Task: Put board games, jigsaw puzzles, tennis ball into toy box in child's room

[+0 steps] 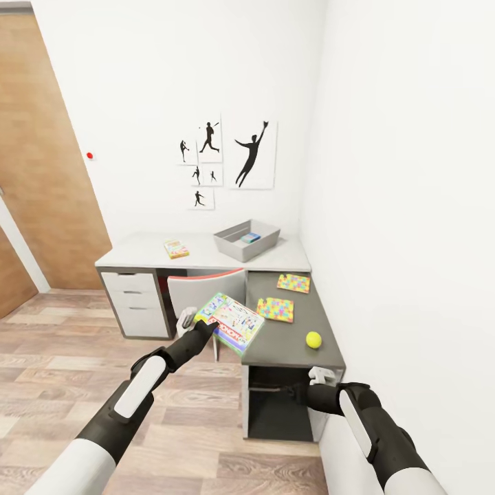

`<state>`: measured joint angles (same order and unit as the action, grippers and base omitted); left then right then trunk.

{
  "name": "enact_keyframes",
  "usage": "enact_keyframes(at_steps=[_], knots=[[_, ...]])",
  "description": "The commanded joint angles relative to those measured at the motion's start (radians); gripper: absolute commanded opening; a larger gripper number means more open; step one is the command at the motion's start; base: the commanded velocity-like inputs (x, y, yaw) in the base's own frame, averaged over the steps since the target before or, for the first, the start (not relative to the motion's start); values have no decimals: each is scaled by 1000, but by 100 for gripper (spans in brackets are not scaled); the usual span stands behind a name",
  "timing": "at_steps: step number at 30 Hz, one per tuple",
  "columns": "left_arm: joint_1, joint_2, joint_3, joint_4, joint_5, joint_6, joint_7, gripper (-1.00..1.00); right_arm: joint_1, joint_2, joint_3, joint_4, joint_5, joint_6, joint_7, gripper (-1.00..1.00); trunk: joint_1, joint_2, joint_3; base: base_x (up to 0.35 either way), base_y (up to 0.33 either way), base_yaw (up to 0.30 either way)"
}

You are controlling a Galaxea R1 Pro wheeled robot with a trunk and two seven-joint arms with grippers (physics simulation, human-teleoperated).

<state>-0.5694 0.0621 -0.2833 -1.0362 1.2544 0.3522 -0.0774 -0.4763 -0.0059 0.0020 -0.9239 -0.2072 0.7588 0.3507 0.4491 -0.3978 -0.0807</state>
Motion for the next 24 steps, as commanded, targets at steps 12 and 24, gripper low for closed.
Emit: enact_keyframes(at_steps=[12,24], knots=[[-1,-1,-2,-1,5,1,-1,-100,-1,0,0,-1,-3,5,1,100,1,-2,-2,197,27,0],[-1,-1,-2,-1,5,1,-1,-100,-1,0,0,0,-3,5,1,100,1,-2,-2,43,3,0]])
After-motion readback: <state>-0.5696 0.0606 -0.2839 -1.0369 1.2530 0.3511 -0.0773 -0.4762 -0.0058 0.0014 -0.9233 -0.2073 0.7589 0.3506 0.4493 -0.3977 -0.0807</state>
